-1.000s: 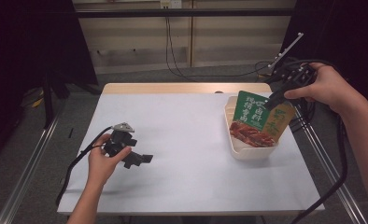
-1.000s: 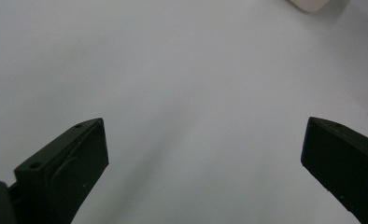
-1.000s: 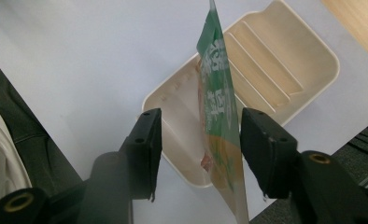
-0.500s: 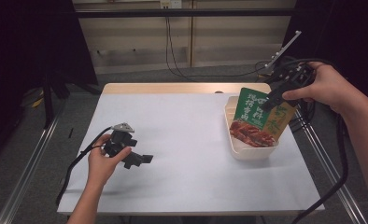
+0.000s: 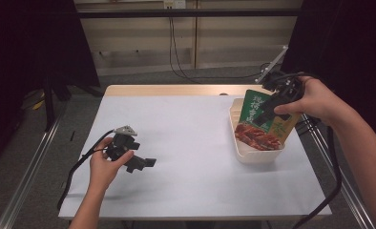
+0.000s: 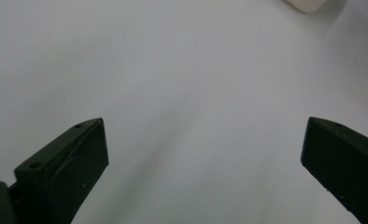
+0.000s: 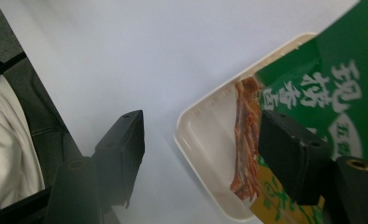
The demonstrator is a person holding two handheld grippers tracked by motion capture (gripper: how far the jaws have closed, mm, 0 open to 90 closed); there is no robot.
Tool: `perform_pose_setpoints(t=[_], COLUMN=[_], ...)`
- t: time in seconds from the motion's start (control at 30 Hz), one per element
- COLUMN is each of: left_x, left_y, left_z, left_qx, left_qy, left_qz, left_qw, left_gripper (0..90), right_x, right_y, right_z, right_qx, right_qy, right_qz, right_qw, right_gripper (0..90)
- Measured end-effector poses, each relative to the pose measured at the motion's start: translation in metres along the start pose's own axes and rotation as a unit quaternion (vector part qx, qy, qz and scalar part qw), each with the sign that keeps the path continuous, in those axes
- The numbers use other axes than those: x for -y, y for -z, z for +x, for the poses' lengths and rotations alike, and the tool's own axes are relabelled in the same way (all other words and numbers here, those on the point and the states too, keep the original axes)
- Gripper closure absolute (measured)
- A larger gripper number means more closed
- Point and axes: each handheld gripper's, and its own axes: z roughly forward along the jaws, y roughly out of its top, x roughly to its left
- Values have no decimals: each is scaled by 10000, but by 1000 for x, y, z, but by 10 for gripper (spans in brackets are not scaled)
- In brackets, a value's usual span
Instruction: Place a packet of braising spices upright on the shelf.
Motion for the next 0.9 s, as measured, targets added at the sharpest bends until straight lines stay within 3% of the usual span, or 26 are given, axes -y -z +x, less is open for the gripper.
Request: perform_pose_setpoints(t=[0.43, 0.6, 0.9], left_x=[0, 1, 1], left_y=[-3, -3, -3], left_z=[-1, -2, -2], left_qx=[30, 40, 18], left_qy=[15, -8, -40], left_qz=[-9, -30, -29], left_qw=[10000, 10000, 10000], left_gripper=[6, 9, 9], right_x=[-7, -8, -12], right_y=[-31, -46, -73], right_z=[16, 23, 36], right_qx=[-154, -179, -302], right_qy=[249, 205, 427], right_qz=[-117, -58, -85], right_qw=[9995, 9996, 9986], right_gripper=[247, 210, 175])
